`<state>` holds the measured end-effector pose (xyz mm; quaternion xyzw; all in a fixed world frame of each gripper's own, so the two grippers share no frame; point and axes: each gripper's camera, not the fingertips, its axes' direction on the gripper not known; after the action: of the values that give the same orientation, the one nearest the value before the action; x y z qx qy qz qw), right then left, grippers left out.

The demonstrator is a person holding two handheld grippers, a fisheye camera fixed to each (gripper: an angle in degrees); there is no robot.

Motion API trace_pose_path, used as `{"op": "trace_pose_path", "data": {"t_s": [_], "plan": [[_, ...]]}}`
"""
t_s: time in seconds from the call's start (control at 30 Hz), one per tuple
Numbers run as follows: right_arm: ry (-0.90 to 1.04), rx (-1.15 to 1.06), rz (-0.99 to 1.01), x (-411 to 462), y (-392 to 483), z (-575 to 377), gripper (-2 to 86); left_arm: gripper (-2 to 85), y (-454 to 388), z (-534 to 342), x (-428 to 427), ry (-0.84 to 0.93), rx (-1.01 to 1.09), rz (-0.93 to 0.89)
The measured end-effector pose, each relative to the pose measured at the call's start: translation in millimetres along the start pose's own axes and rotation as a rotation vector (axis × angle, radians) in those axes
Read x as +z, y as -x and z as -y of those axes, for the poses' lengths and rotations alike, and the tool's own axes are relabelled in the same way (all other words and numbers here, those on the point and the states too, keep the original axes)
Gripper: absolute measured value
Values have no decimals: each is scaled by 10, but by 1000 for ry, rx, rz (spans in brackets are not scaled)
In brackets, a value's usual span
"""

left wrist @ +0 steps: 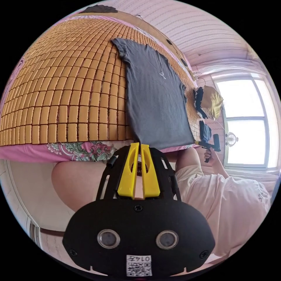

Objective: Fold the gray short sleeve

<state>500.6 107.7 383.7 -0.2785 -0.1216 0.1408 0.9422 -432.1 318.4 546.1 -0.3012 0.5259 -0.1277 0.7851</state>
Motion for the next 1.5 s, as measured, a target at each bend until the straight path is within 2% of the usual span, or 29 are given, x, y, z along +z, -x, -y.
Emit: {"op": "trace_pose_path", "data": {"t_s": [0.07, 0.17, 0.3, 0.43, 0.53, 0.63, 0.97, 1.2, 1.33, 1.5], "plan": [[31, 46, -92, 55, -72, 58, 18, -6, 162, 13, 102, 66, -29, 85], [-10, 18, -197, 21, -20, 45, 28, 7, 287, -38, 138, 69, -48, 181], [-34, -35, -221, 45, 67, 34, 54, 30, 363, -162, 126, 46, -36, 220], [-11, -80, -207, 225, 176, 108, 84, 46, 289, -280, 347, 101, 48, 231], [13, -85, -215, 371, 243, 187, 76, 58, 214, -293, 621, 168, 94, 320], [10, -85, -297, 423, 285, 204, 27, 49, 224, -277, 824, 220, 107, 388], [46, -87, -274, 320, 280, 135, 13, -8, 324, -502, 839, 239, 156, 398], [77, -102, -279, 480, 414, 131, 31, 7, 451, -617, 851, 229, 130, 354], [99, -119, -364, 383, 488, 103, 46, 38, 523, -705, 634, 189, 128, 334], [0, -159, -395, 180, 701, 241, 23, 36, 647, -559, 249, 106, 107, 340]]}}
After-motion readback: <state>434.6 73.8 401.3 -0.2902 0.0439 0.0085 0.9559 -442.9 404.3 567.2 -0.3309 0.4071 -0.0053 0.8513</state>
